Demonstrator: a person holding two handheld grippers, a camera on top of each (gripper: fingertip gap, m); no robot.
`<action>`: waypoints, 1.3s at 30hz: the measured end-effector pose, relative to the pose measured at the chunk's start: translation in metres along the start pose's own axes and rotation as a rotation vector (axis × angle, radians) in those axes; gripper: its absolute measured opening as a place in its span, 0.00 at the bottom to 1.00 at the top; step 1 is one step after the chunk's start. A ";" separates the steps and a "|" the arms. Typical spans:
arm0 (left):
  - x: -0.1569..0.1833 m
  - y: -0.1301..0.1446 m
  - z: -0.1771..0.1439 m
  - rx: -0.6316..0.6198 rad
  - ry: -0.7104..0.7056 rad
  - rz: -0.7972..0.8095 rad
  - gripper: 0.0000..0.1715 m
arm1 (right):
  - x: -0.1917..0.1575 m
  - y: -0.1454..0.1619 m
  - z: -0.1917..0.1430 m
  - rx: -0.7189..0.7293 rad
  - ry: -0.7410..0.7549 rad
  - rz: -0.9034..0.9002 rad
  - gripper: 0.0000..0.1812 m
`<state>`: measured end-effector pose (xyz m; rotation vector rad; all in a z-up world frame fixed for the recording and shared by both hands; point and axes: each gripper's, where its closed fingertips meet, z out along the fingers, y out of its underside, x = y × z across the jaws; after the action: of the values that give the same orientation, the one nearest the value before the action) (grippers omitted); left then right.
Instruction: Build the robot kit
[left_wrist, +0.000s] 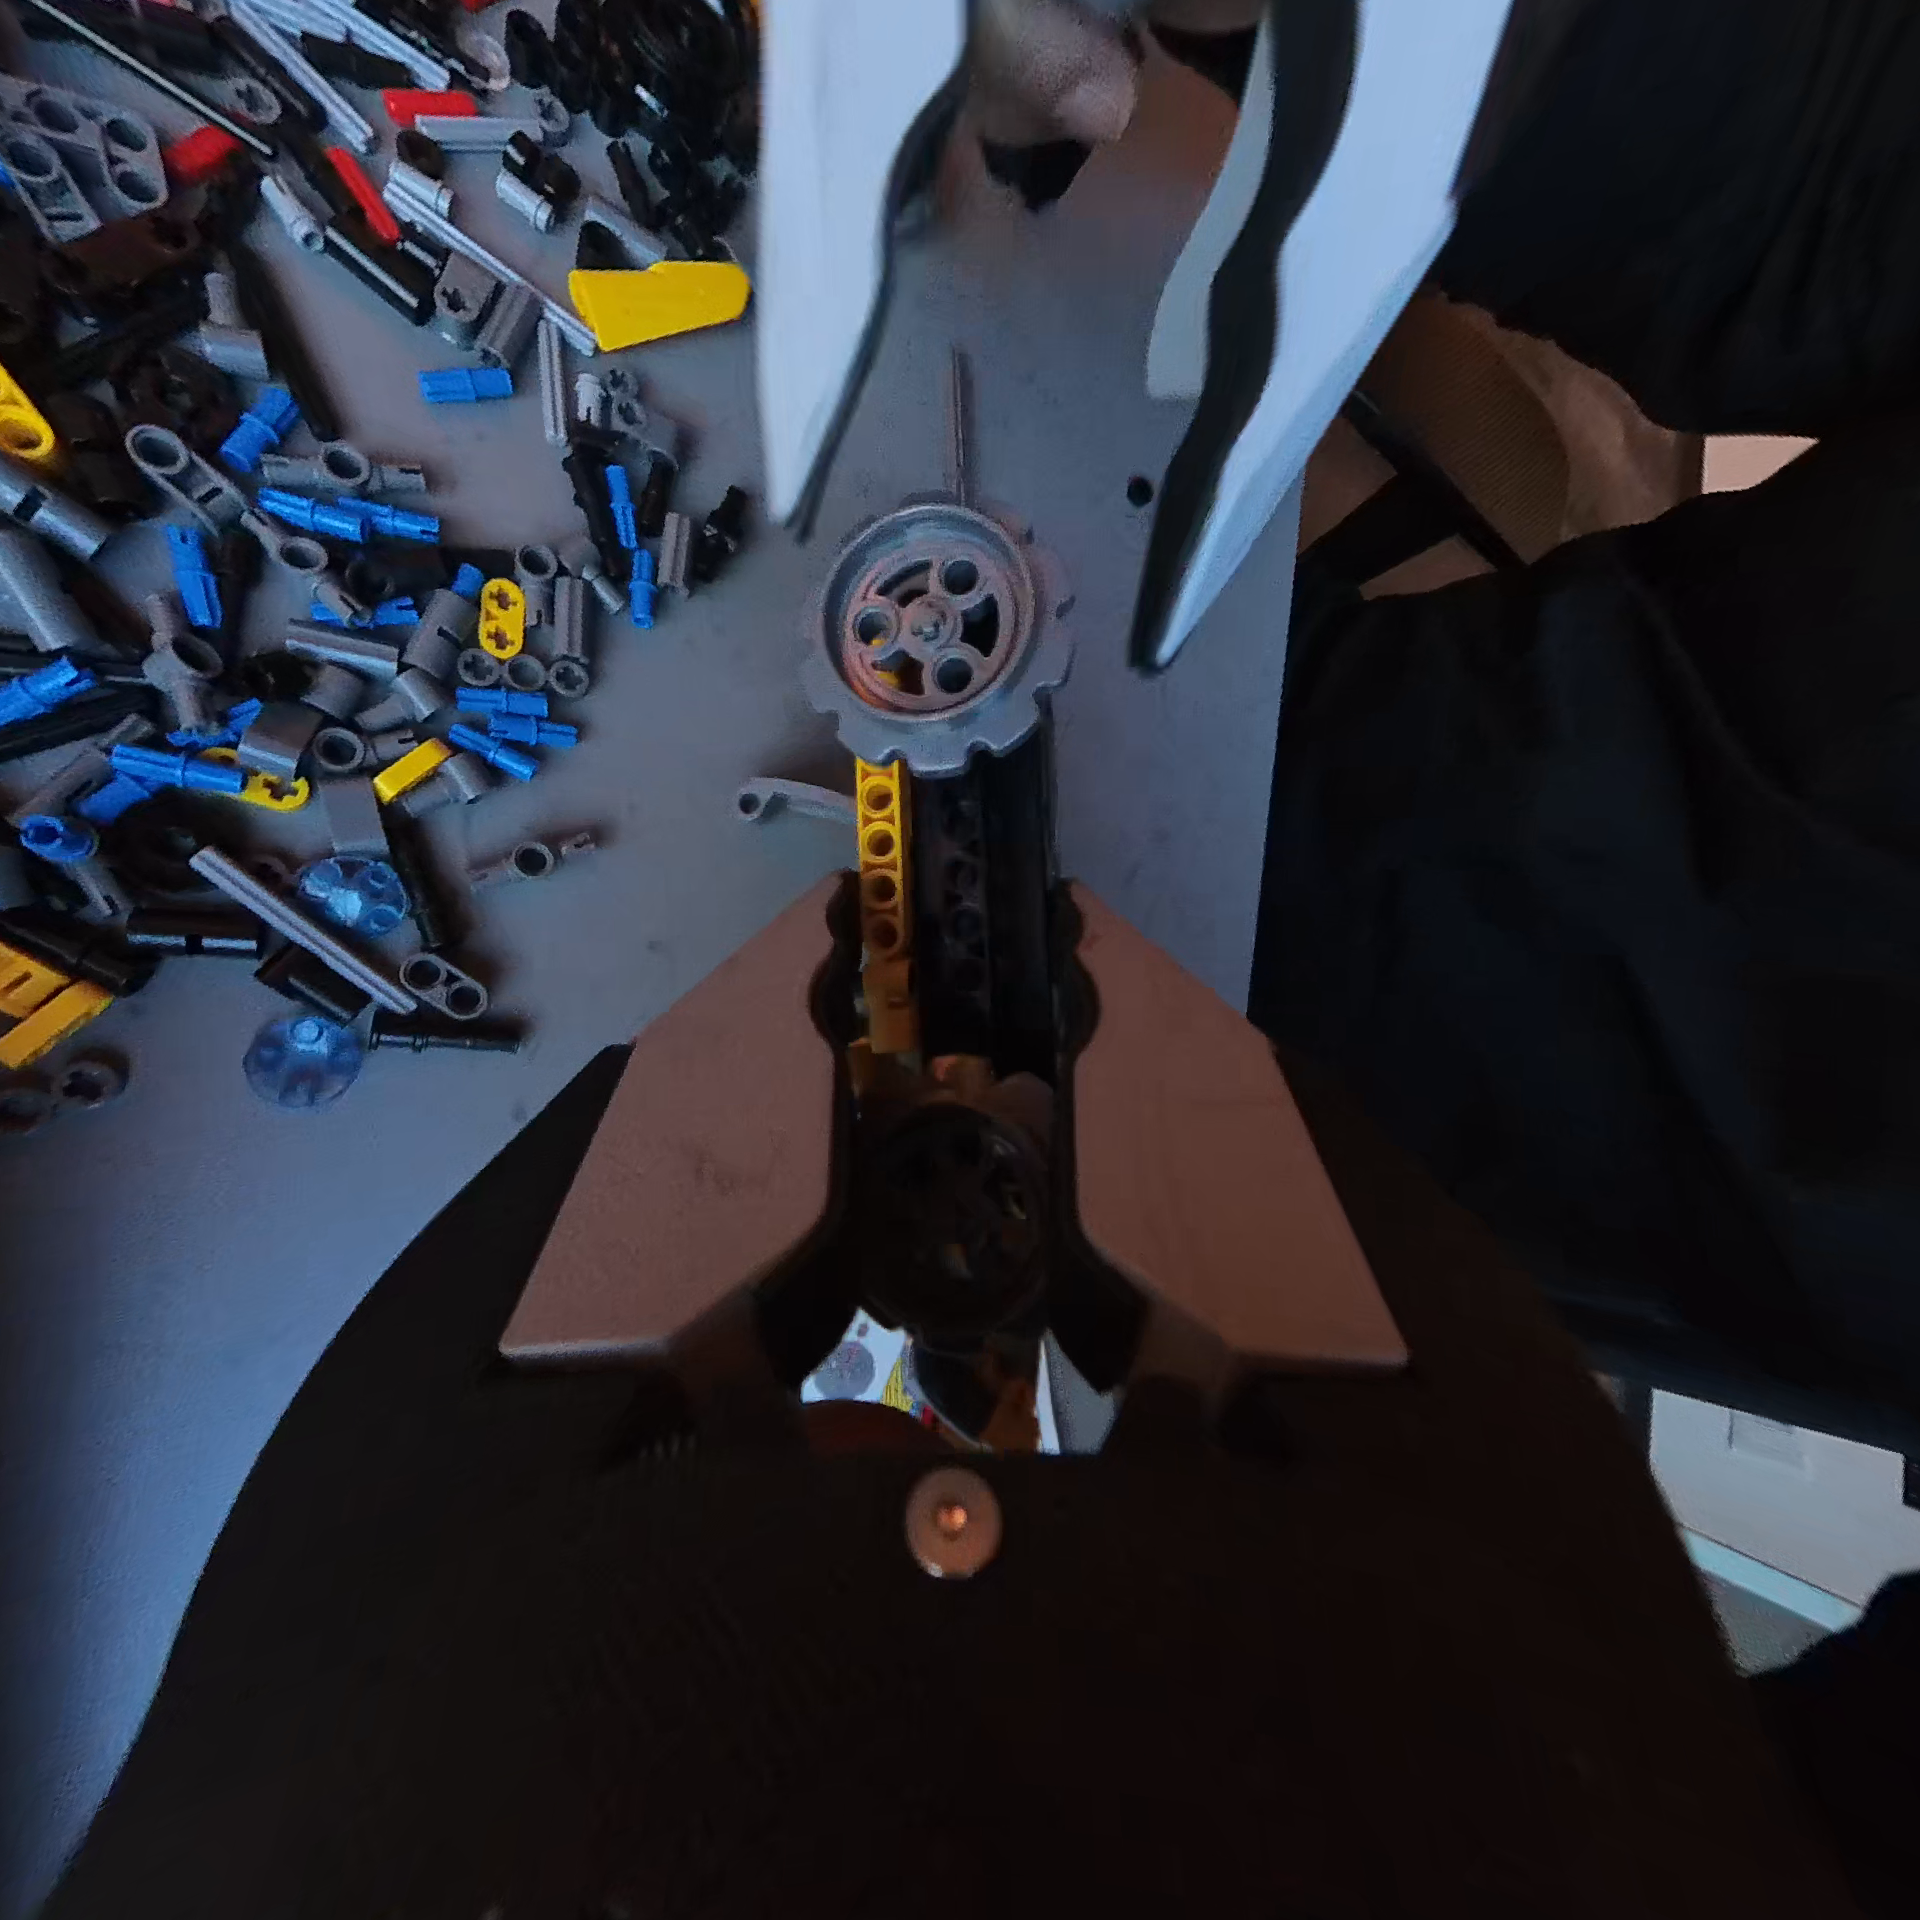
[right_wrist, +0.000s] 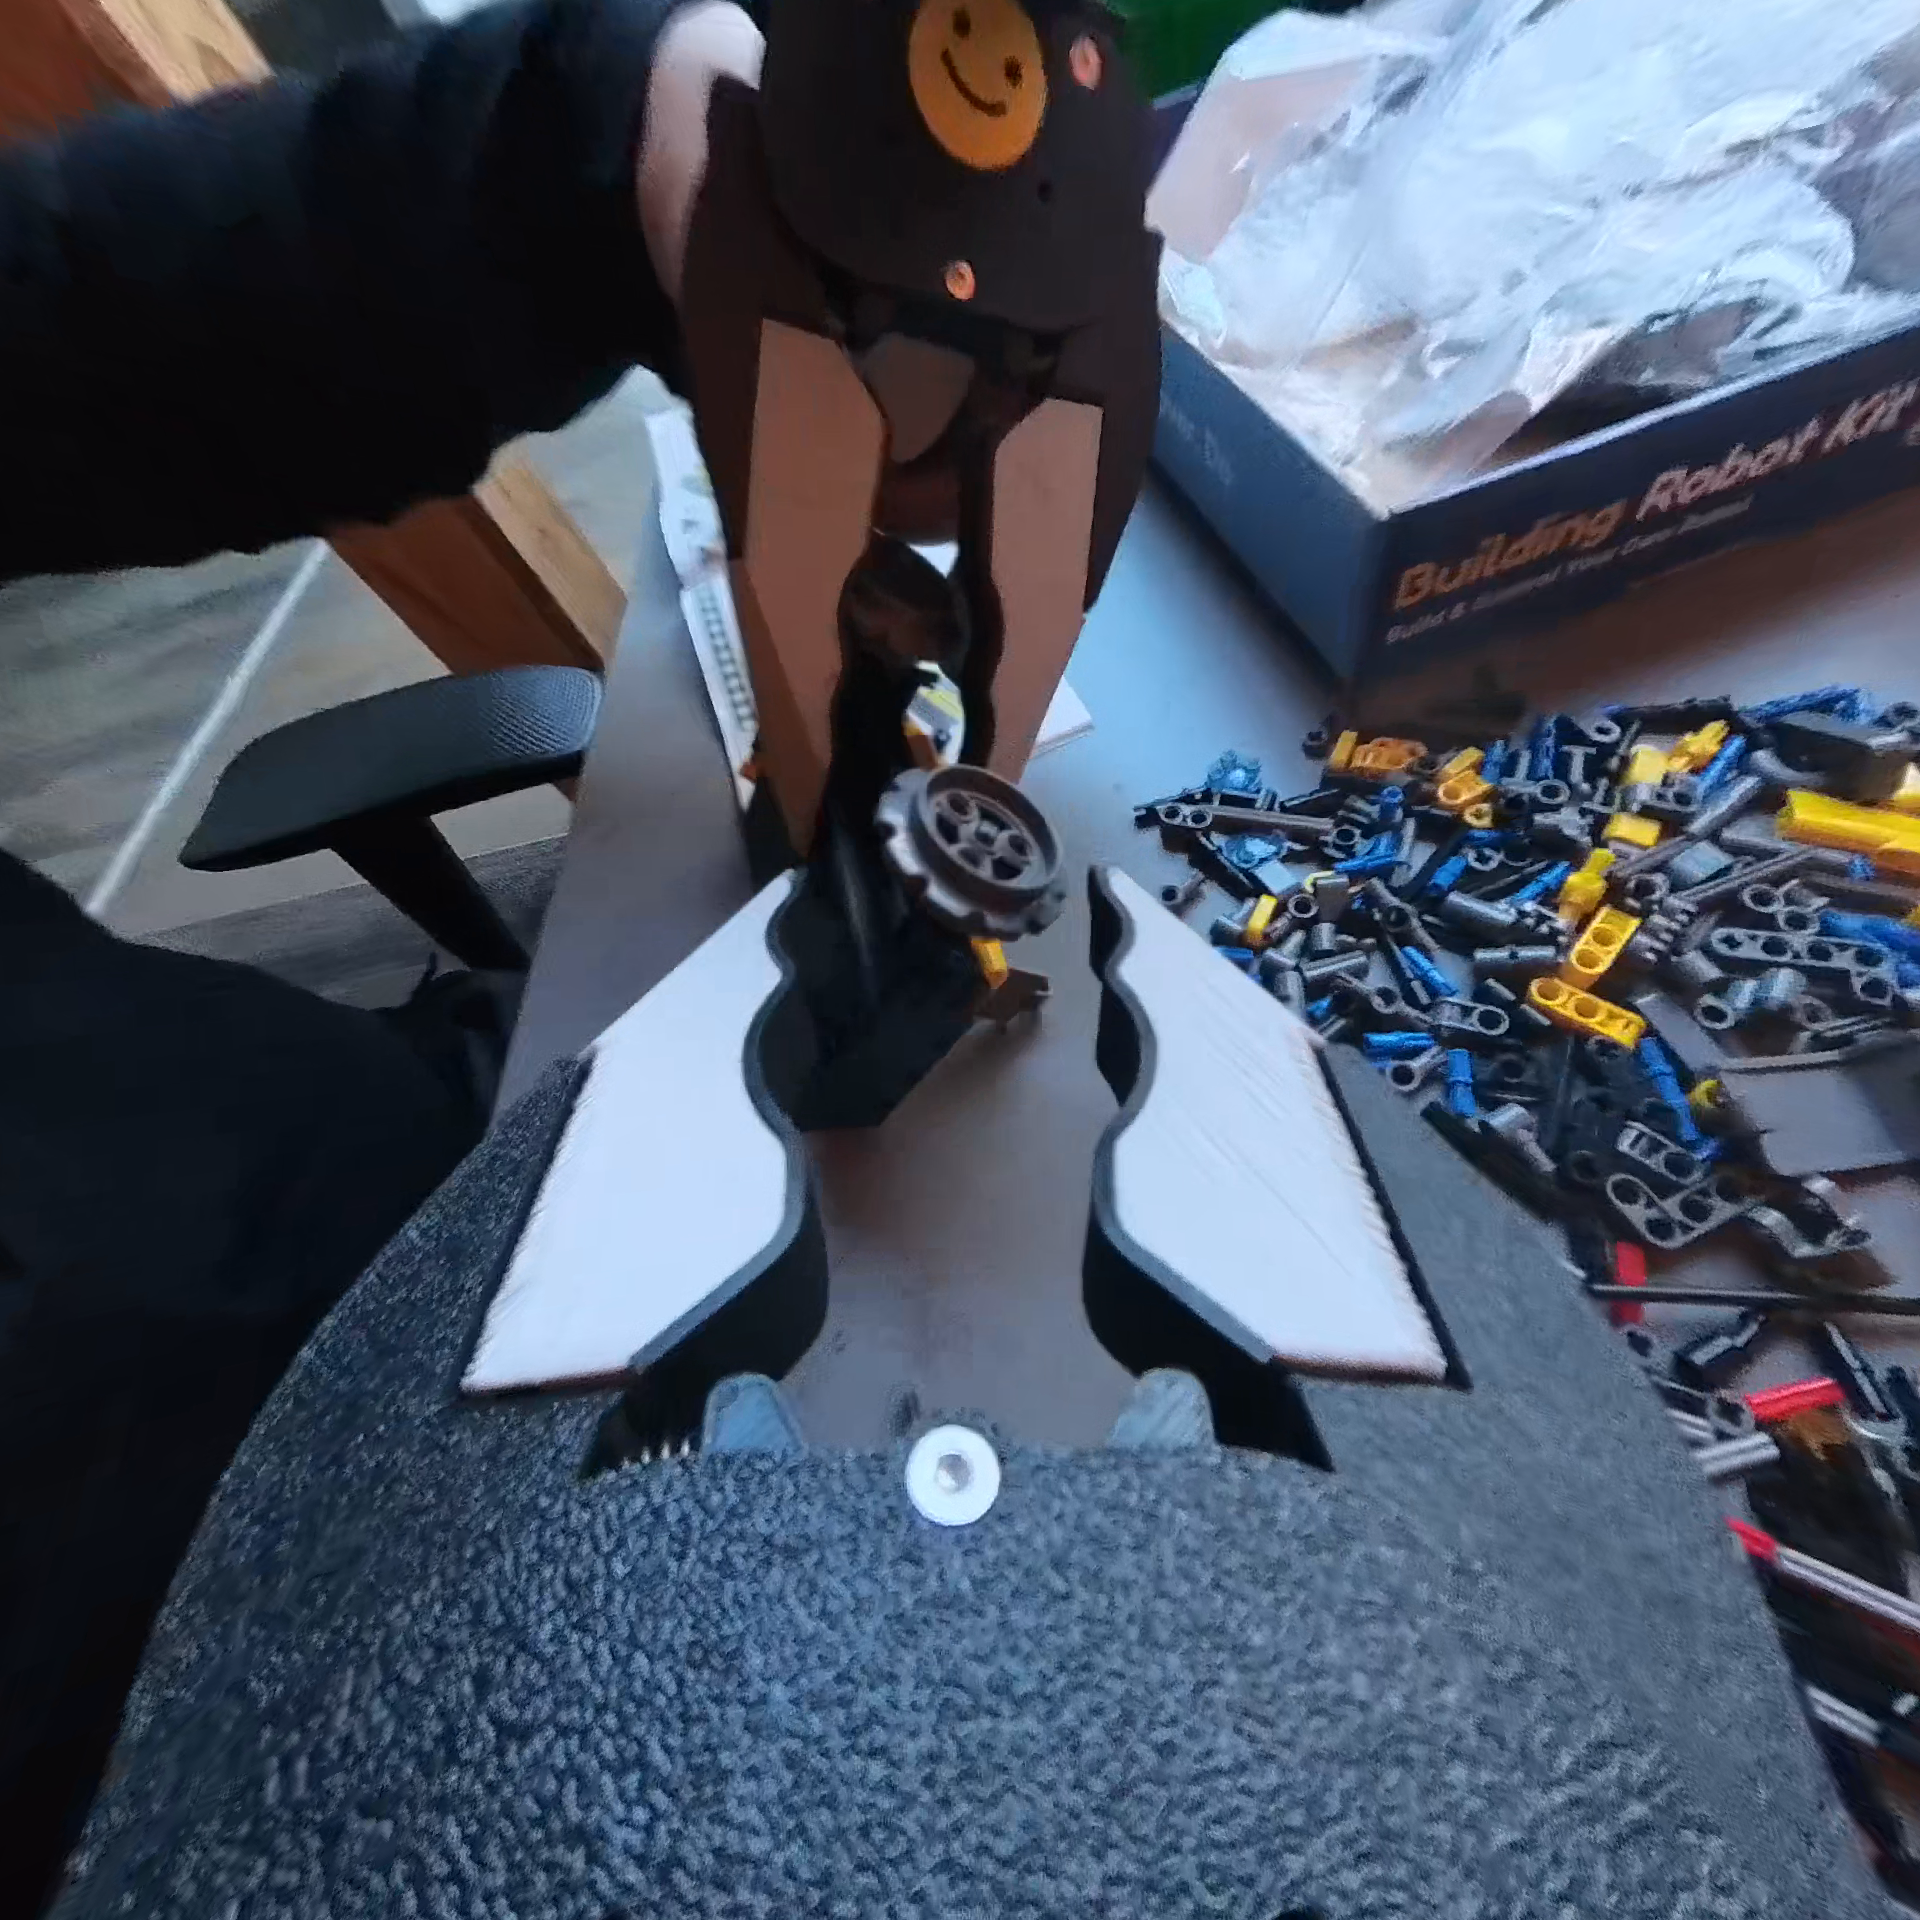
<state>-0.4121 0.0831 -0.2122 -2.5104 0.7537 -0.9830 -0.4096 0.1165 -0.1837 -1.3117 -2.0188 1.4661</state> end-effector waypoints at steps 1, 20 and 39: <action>0.000 -0.001 0.002 -0.006 -0.011 0.009 0.19 | 0.002 0.003 0.004 -0.013 0.011 0.001 0.25; 0.014 0.013 -0.098 0.299 -0.429 -0.041 0.38 | -0.022 0.006 -0.006 0.155 0.010 -0.051 0.20; 0.049 -0.003 -0.036 0.214 -0.509 0.114 0.32 | -0.040 0.002 -0.004 0.176 0.091 -0.336 0.19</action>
<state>-0.4059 0.0531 -0.1602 -2.3467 0.5849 -0.3352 -0.3845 0.0866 -0.1740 -0.9008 -1.8907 1.3642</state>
